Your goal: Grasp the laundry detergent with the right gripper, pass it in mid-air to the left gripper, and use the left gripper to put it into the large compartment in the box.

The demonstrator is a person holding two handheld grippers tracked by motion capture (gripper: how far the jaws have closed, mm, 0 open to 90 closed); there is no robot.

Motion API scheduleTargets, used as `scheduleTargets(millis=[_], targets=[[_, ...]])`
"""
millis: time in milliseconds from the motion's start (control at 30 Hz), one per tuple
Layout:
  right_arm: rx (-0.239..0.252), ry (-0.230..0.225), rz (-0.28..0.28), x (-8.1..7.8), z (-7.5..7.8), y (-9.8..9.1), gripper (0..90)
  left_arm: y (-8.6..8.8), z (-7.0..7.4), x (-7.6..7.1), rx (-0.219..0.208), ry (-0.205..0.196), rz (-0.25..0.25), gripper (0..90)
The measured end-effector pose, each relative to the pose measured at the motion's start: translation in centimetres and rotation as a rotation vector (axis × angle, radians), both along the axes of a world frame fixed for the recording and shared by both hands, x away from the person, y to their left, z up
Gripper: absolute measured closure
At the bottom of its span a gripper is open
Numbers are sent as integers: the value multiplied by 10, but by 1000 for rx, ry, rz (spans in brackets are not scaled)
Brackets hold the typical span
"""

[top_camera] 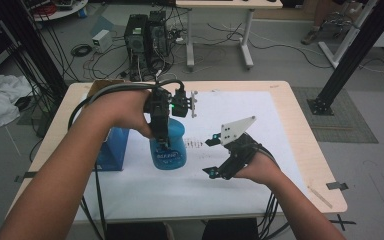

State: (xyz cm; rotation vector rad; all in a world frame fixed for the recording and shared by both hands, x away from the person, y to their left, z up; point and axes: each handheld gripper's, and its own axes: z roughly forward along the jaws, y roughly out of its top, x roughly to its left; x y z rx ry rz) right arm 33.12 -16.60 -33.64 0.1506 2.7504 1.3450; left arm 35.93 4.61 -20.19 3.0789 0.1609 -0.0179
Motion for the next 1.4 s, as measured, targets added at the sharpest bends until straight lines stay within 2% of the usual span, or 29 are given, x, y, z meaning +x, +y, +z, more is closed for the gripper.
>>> scheduleTargets(millis=[200,333,367,400,533,567,667,700,733,767,867,933,967,1000,1100,1167,1200,1233,1267,1333,1367,1400], targets=[[-49,2,-4,3,5,-3,125,10,14,6,-8,5,59,378],[-88,2,-8,5,6,-4,110,27,34,15,-40,1,132,377],[-88,2,-8,5,6,-4,110,27,34,15,-40,1,132,377],[-97,0,-8,5,6,-4,102,35,42,19,-56,-6,166,377],[-124,6,-6,6,4,-3,100,47,55,25,-61,-20,230,377],[-127,7,-6,6,3,-3,100,50,58,27,-59,-19,247,377],[-129,8,-3,6,3,-2,100,50,58,27,-59,-19,247,377],[-129,8,-3,6,3,-2,100,57,65,30,-44,-19,299,377],[-129,8,-3,6,3,-2,100,57,65,30,-44,-19,299,378],[-134,12,-2,8,2,0,100,63,71,32,-33,-24,335,378],[-139,18,1,9,1,0,101,74,78,34,-31,-25,392,377],[-139,23,3,9,0,0,101,74,78,34,-31,-25,392,378],[-146,22,5,10,-1,1,101,86,85,35,-39,-28,447,378],[-148,25,8,10,-1,2,100,90,86,35,-48,-33,468,378],[-154,25,12,10,-3,5,100,103,91,36,-50,-39,504,378],[-158,25,14,11,-3,5,100,103,91,36,-50,-39,504,378],[-160,26,18,11,-5,7,101,115,95,38,-60,-38,563,378],[-160,26,18,11,-5,7,101,115,95,38,-60,-38,563,377],[-156,32,22,11,-5,9,101,120,96,38,-58,-38,594,377],[-156,32,22,11,-5,9,101,123,96,39,-57,-40,603,377],[-155,30,28,11,-5,10,100,132,97,40,-57,-48,636,377],[-155,30,28,11,-5,10,100,132,97,40,-57,-48,636,377]])
